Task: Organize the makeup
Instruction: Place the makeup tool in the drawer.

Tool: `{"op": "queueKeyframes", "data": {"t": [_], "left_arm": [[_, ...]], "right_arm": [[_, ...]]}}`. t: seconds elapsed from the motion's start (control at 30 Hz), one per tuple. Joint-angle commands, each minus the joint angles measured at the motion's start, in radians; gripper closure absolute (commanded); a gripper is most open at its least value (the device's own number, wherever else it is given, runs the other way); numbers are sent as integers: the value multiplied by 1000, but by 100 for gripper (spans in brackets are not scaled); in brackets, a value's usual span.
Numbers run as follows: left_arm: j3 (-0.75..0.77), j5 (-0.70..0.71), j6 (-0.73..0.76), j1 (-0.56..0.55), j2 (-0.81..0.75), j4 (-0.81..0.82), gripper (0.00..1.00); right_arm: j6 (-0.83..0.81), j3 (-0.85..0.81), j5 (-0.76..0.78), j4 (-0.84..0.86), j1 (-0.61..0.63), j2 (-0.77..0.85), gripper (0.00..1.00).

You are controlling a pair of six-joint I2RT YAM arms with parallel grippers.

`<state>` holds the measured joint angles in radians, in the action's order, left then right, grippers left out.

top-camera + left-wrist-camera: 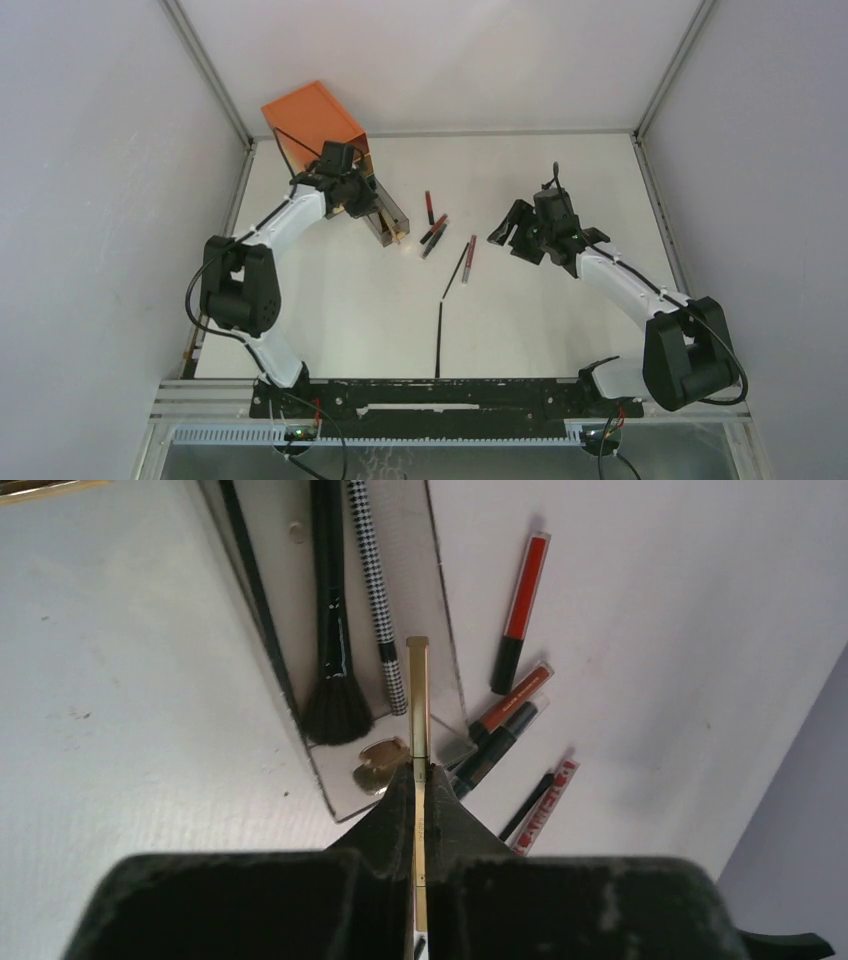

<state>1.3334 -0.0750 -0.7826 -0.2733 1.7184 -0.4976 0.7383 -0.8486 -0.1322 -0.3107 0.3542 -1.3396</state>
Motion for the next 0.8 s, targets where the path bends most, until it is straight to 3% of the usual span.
{"op": "queueKeyframes", "data": {"t": [0.0, 0.47, 0.77], "left_arm": [[91, -77, -92, 10, 64, 37, 100], [118, -104, -147, 69, 153, 31, 98], [30, -129, -105, 62, 55, 113, 100]], "right_arm": [[-11, 2, 25, -1, 13, 49, 27], [-4, 22, 48, -23, 19, 91, 26], [-19, 22, 3, 41, 54, 93, 26]]}}
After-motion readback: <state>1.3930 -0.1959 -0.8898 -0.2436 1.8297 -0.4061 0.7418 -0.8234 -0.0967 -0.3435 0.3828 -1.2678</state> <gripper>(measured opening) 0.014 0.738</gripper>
